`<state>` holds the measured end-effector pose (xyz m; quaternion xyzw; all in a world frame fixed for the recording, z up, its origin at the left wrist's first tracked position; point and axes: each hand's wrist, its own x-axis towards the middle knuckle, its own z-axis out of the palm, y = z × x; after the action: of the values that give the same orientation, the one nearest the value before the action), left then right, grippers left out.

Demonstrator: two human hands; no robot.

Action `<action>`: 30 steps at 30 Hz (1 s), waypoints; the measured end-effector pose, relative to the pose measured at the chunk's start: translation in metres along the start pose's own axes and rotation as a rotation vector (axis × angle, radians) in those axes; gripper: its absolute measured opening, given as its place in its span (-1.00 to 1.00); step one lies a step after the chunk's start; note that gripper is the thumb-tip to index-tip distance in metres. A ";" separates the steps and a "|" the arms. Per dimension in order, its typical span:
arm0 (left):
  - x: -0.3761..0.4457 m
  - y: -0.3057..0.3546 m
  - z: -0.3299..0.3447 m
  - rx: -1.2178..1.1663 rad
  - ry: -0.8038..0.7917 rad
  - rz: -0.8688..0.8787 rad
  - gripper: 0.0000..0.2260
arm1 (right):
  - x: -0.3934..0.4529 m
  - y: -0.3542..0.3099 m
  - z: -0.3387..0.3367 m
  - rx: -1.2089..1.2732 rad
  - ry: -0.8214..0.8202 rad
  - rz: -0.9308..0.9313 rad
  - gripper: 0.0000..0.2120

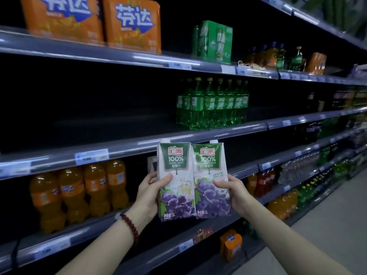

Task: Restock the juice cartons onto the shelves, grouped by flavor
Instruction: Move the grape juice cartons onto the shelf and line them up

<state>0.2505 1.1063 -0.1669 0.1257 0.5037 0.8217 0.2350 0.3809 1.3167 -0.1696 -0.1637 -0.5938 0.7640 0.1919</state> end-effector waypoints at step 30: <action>0.166 -0.127 0.129 0.095 0.164 -0.017 -0.51 | 0.239 -0.014 -0.196 -0.101 -0.407 0.209 -0.35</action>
<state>0.1981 1.3390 -0.2251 0.0648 0.5607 0.8024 0.1938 0.2668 1.6019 -0.2080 -0.0761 -0.6376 0.7663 -0.0206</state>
